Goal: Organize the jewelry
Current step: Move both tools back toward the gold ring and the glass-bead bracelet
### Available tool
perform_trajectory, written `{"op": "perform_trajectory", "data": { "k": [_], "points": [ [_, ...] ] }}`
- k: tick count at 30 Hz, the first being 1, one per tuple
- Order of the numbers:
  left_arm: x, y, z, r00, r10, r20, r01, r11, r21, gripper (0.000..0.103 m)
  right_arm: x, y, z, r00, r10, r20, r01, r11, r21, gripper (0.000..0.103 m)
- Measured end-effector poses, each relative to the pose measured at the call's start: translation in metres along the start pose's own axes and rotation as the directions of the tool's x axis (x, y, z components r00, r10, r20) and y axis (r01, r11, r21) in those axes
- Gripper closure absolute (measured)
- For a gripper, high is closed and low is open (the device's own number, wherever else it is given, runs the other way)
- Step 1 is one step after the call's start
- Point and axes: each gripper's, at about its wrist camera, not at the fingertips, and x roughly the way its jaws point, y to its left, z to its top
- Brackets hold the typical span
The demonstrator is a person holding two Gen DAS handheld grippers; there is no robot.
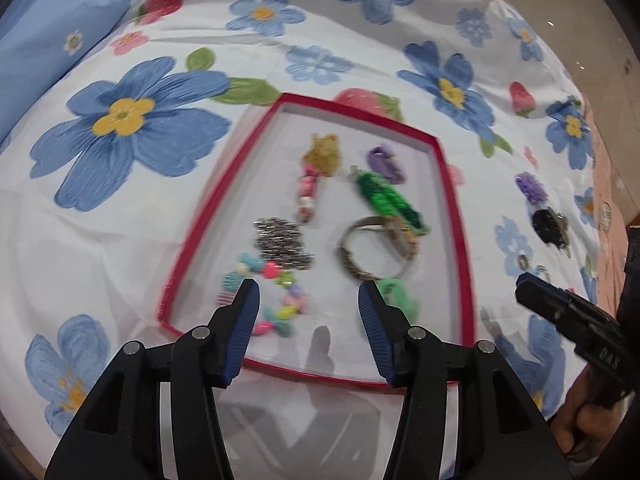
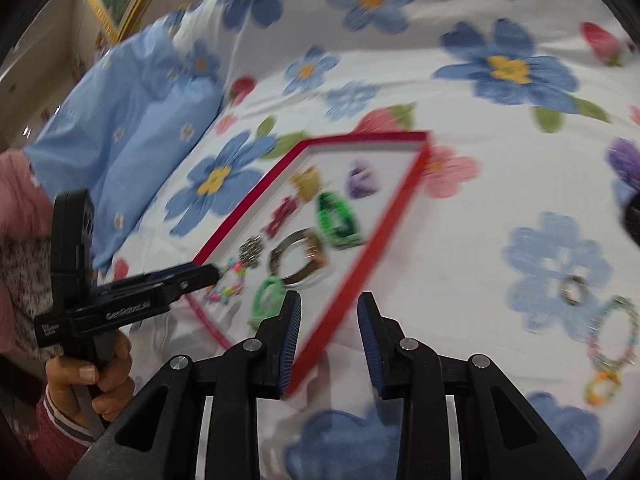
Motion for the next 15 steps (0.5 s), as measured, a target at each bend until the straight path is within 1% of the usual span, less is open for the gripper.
{"op": "perform_trajectory", "data": {
  "k": [5,8,15],
  "points": [
    [-0.003,-0.029,-0.001,0.999,-0.045,-0.002,0.045,0.998,0.044,0.052,-0.035,-0.038,-0.008,0.996,-0.073,0.058,0.068,0.995,0.078,0.07],
    [-0.006,-0.047,-0.003,0.998,-0.068,-0.003,0.068,0.995,0.073,0.05,-0.052,-0.057,-0.016,0.991,-0.109,0.073,0.1,0.988,0.117,0.07],
    [-0.003,-0.085,-0.005,0.993,-0.116,-0.021,0.118,0.985,0.123,0.05,-0.083,-0.094,-0.036,0.98,-0.179,0.088,0.159,0.968,0.196,0.07]
  ]
}}
